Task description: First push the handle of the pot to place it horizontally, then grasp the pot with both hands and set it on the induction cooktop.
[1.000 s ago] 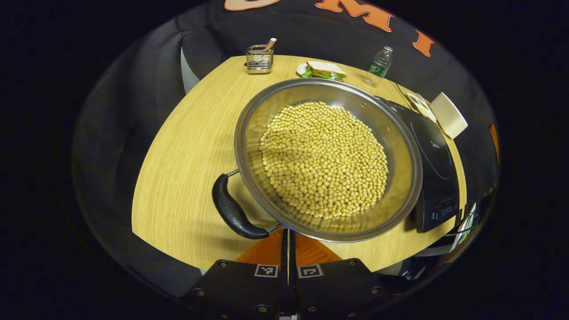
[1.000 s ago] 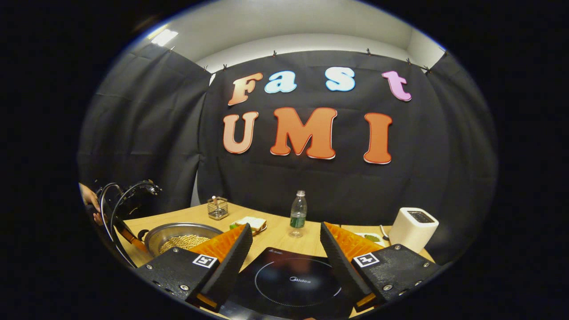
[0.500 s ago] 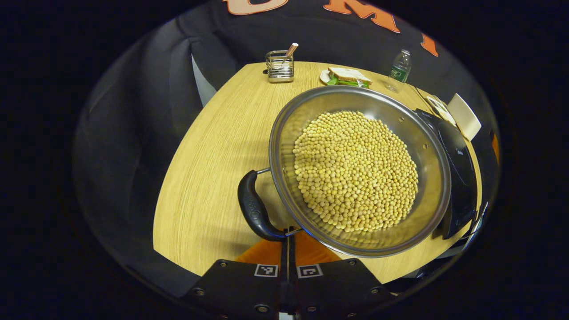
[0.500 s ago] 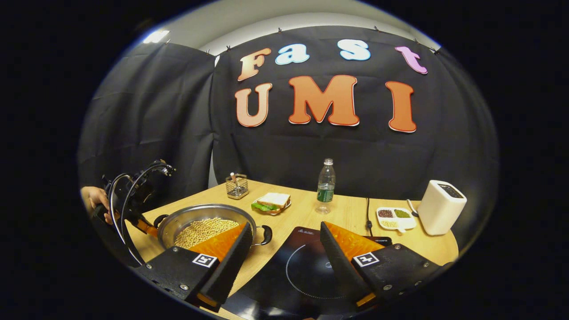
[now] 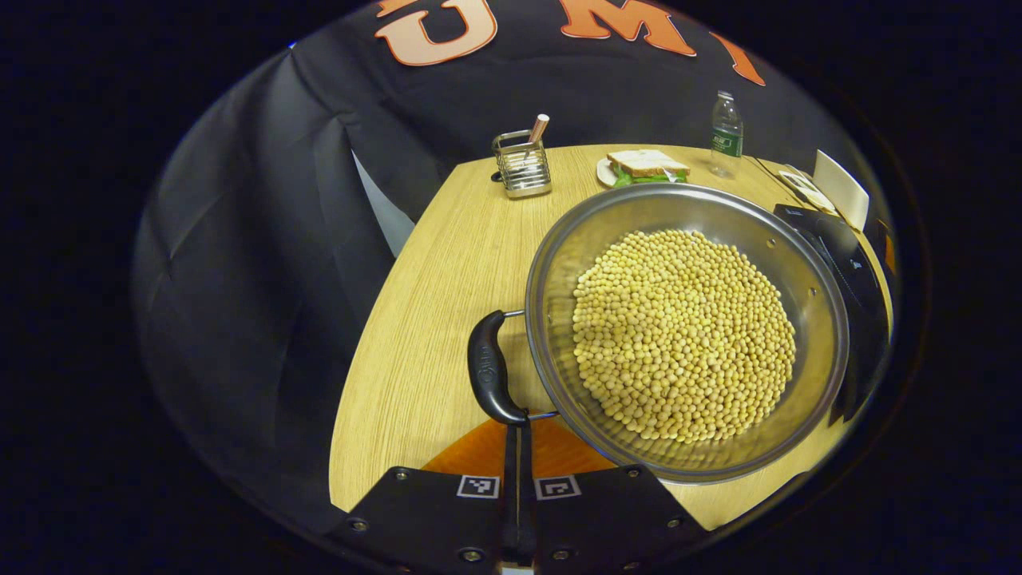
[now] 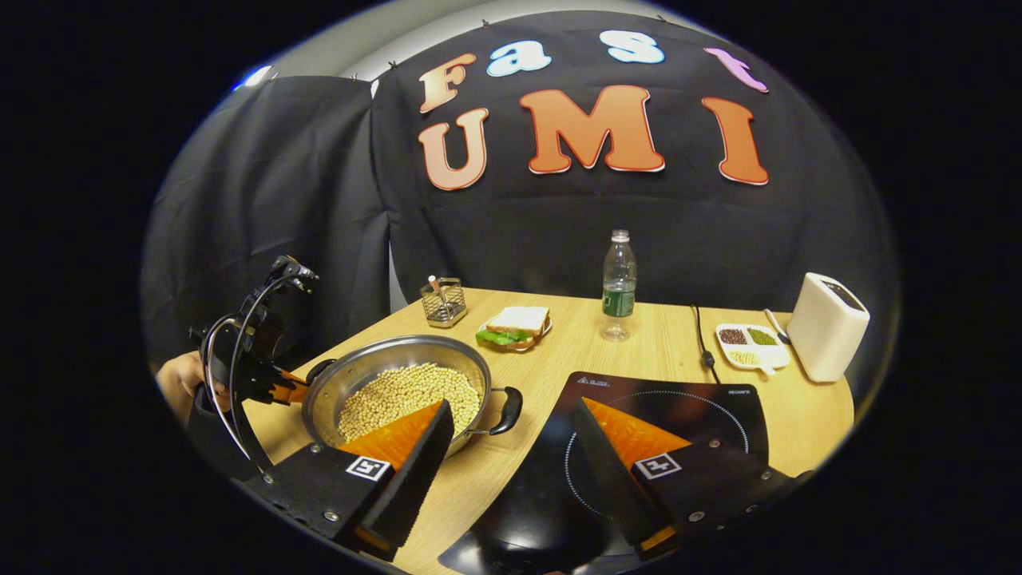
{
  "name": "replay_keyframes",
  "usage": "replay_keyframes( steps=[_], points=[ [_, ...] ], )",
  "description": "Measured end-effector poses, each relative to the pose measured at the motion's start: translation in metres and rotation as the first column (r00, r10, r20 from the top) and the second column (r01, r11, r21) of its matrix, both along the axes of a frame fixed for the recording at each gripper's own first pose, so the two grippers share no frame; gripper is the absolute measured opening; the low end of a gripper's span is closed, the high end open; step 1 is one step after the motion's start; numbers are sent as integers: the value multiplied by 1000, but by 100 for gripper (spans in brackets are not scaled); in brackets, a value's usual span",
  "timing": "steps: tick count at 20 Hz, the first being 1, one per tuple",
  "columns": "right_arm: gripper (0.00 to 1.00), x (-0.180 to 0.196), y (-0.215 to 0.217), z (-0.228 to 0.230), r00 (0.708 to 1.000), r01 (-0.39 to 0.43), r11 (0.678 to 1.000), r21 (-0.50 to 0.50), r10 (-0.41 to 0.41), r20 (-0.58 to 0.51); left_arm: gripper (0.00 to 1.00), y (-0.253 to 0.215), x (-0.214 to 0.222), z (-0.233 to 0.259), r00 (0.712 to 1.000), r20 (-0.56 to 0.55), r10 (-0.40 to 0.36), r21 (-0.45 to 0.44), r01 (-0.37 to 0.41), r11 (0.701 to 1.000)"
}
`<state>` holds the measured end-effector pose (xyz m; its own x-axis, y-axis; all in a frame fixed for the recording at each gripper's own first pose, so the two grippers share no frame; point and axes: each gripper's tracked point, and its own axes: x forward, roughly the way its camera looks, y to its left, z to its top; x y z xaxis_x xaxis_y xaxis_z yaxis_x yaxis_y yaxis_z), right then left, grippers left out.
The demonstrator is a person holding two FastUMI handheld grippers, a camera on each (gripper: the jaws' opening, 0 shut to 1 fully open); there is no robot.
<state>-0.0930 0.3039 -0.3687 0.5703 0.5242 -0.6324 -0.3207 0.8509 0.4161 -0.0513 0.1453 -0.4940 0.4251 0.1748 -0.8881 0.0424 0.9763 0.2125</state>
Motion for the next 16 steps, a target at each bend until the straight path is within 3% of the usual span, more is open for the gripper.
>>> replay_keyframes(
  steps=[6,14,15,16],
  points=[
    [95,-7,32,-18,994,-20,1000,12,21,-109,1,12,27,-6,996,83,-26,23,24,999],
    [94,-5,50,-45,977,17,1000,-24,-22,-214,2,19,39,5,989,136,-66,31,62,998],
    [94,-3,51,-48,973,27,999,-24,-32,-230,8,20,38,12,987,144,-67,28,63,998],
    [94,-4,54,-49,968,36,999,-18,-39,-246,2,24,39,20,984,165,-64,35,59,998]
  ],
)
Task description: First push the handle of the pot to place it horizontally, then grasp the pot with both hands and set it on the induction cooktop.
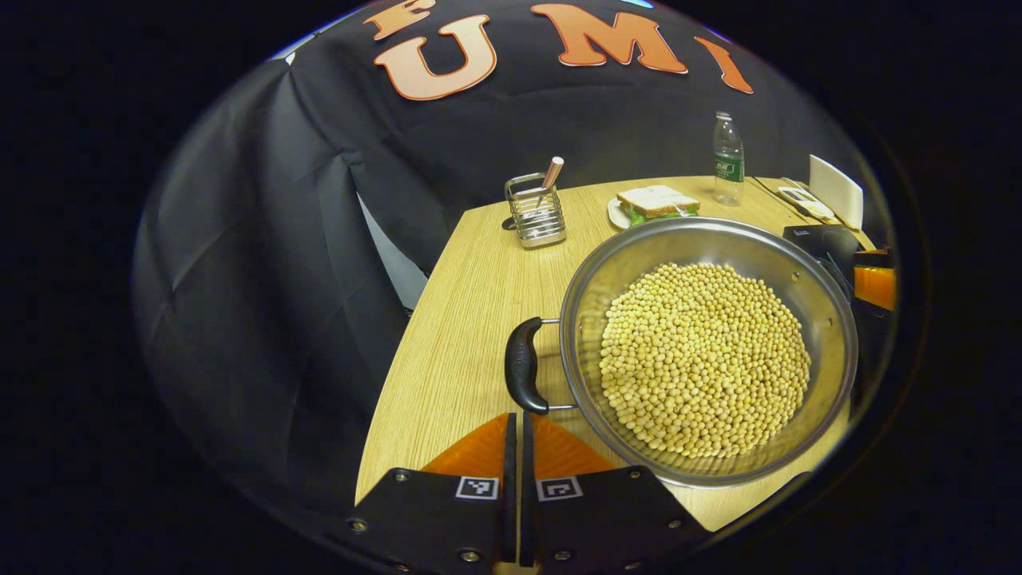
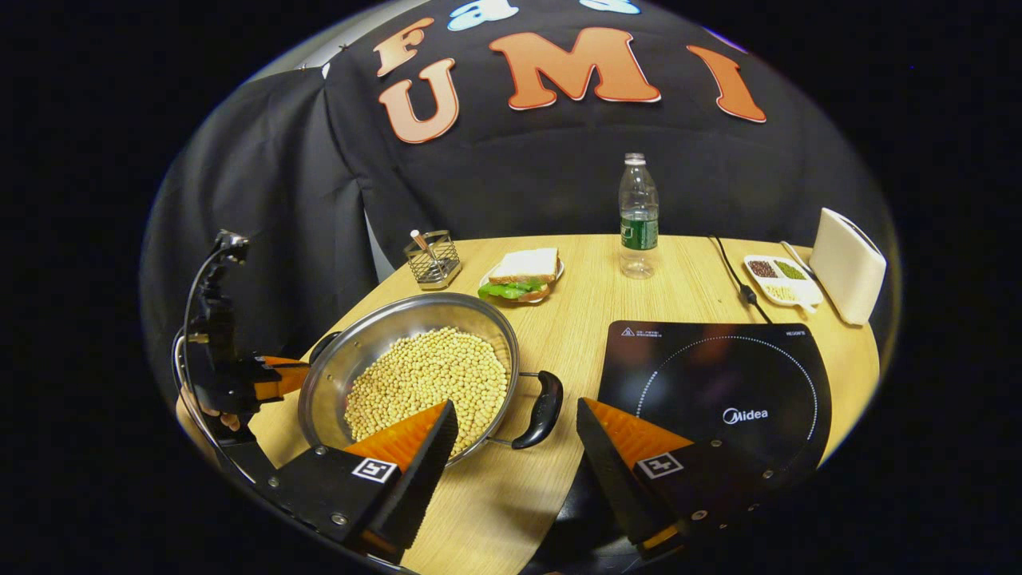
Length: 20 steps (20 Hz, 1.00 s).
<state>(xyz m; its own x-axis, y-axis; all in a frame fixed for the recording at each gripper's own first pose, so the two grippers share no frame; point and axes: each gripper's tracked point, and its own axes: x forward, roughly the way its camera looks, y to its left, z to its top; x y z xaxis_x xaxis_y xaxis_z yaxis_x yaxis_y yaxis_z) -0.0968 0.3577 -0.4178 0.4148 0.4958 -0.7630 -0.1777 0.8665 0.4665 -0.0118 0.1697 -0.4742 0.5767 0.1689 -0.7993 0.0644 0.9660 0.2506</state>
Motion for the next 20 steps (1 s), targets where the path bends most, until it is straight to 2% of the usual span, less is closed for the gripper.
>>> replay_keyframes(
  steps=[2,3,4,7,9,11,14,16,20],
  points=[
    [94,0,5,0,1000,13,1000,7,-13,-22,6,1,9,23,998,62,-6,-20,8,1000],
    [94,2,9,0,999,16,1000,8,-15,-28,14,-2,14,39,996,89,-10,-43,14,999],
    [94,4,11,0,999,15,1000,3,-15,-28,23,-4,18,50,993,116,-12,-70,20,997],
    [95,7,17,-1,1000,6,999,-35,-6,-21,72,-21,31,76,987,158,-4,-189,34,981],
    [95,10,20,-2,1000,-3,998,-59,2,-21,83,-34,42,82,987,158,15,-290,32,957],
    [95,11,23,-4,1000,-10,996,-87,7,-26,86,-44,44,69,994,112,8,-358,32,933],
    [95,13,22,-12,999,-13,991,-133,8,-34,90,-43,47,31,1000,26,2,-328,7,945],
    [95,12,23,-18,999,-7,989,-150,-1,-53,88,-44,50,6,1000,-18,-4,-308,-2,951],
    [95,6,28,-38,993,-17,987,-159,-2,-116,88,-35,59,-10,1000,-13,-12,-234,9,972]
  ],
)
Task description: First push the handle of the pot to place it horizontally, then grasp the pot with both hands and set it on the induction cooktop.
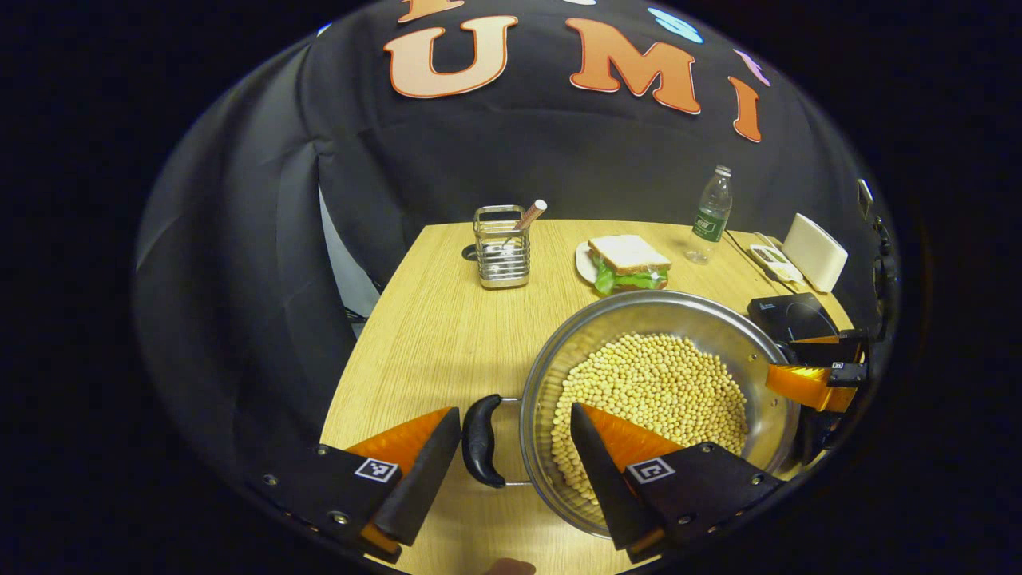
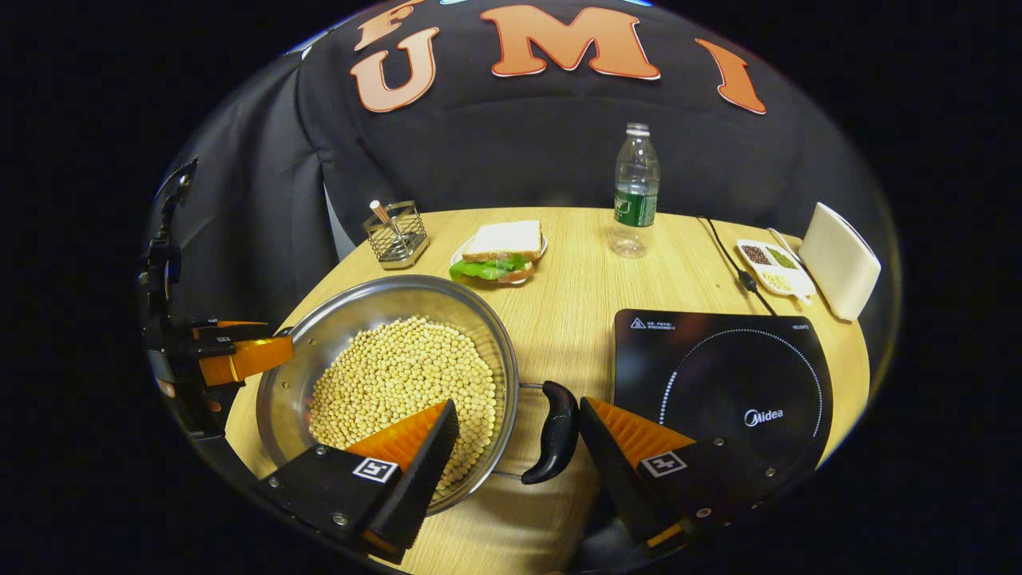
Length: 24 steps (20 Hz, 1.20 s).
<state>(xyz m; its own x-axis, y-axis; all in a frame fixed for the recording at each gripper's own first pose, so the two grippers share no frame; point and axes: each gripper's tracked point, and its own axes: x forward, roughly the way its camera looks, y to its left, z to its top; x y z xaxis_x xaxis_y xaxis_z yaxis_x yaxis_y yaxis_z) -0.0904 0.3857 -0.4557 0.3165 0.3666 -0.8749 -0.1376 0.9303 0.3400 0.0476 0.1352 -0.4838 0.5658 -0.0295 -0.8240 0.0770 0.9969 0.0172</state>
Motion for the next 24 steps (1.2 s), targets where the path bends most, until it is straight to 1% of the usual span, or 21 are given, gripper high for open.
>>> replay_keyframes(
  steps=[4,6,7,8,10,11,13,15,19,20,21,23,24],
  points=[
    [93,-2,5,-14,1000,-7,1000,-19,7,-26,88,21,-5,-23,999,-42,23,55,-21,998],
    [92,-5,4,-21,999,-11,999,-34,10,-36,91,21,-4,-30,998,-43,34,19,-33,999],
    [88,-5,3,-25,999,-18,999,-46,16,-37,97,21,-4,-35,998,-44,43,1,-43,999],
    [86,-5,2,-27,999,-20,998,-62,18,-28,93,21,-6,-38,998,-48,51,-16,-51,999],
    [75,-4,2,-30,1000,-17,998,-61,16,-25,94,21,-6,-40,998,-45,54,-32,-55,998],
    [76,-3,3,-30,1000,-16,998,-58,15,-27,95,21,-5,-41,998,-40,51,-32,-52,998],
    [74,-4,4,-32,999,-9,999,-49,7,-40,94,20,-3,-40,999,-19,40,-13,-40,999],
    [72,-5,4,-33,999,-5,999,-44,3,-47,93,18,-1,-42,1000,-2,30,25,-30,999],
    [72,-5,5,-33,999,-5,999,-43,3,-49,94,10,7,-48,999,36,-2,88,-1,996],
    [72,-4,5,-35,999,-2,999,-40,0,-52,93,11,6,-48,999,34,-2,83,-1,997],
    [71,-5,6,-34,999,-2,999,-38,0,-54,92,7,7,-47,999,43,10,61,-13,998],
    [70,-4,5,-34,999,6,999,-36,-7,-51,79,6,6,-48,998,52,34,43,-36,998],
    [69,-4,5,-34,999,10,999,-36,-12,-50,77,6,6,-48,997,55,44,39,-46,998]
  ],
)
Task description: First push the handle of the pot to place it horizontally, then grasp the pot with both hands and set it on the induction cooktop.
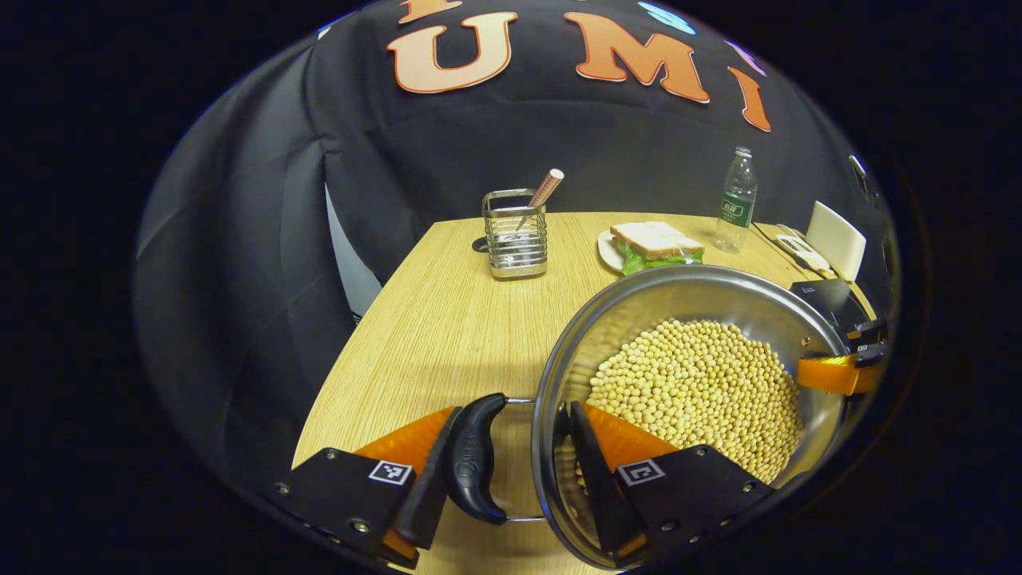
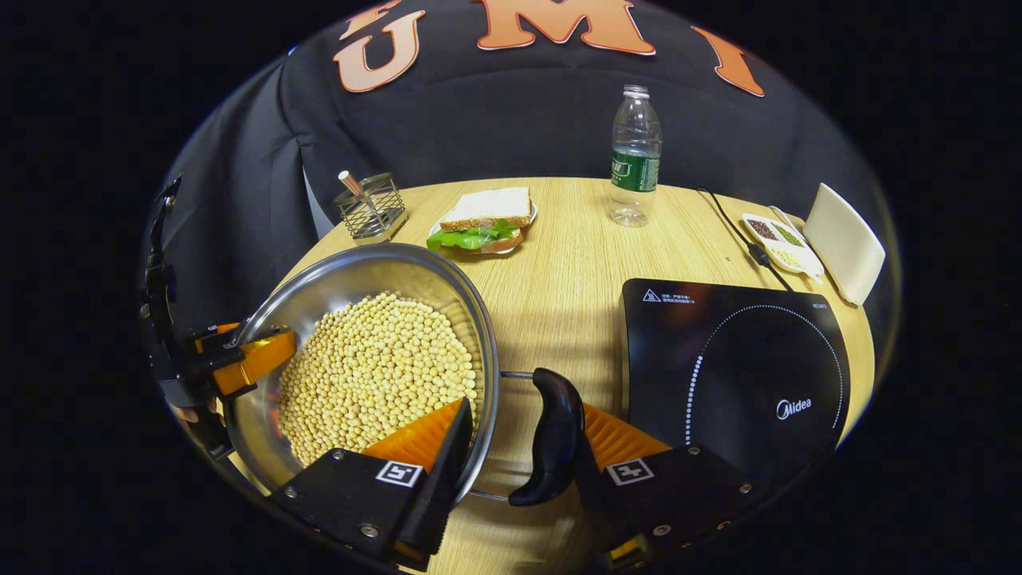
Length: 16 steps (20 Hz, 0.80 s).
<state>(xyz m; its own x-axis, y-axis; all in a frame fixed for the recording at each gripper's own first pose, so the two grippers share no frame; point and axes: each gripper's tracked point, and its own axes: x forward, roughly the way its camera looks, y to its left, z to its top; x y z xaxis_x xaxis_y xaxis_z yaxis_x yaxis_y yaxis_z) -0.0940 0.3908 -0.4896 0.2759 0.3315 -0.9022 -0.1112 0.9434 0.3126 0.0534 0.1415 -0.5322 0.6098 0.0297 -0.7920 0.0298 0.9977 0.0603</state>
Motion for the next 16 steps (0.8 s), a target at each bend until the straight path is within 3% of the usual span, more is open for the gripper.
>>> replay_keyframes(
  steps=[8,10,12,13,16],
  points=[
    [61,8,2,-5,999,42,999,12,-42,-1,68,0,1,9,994,78,78,-35,-76,997],
    [53,9,2,-6,998,64,998,19,-64,-22,65,-1,-4,14,991,90,98,-37,-95,995],
    [54,7,4,-3,997,66,997,32,-65,-28,63,0,-6,19,989,101,111,-26,-109,994],
    [49,7,4,0,998,63,997,37,-62,-22,63,0,-5,23,987,109,116,-23,-114,993],
    [52,8,1,10,998,70,996,52,-70,-3,63,1,-9,39,983,140,118,-15,-117,993]
  ],
)
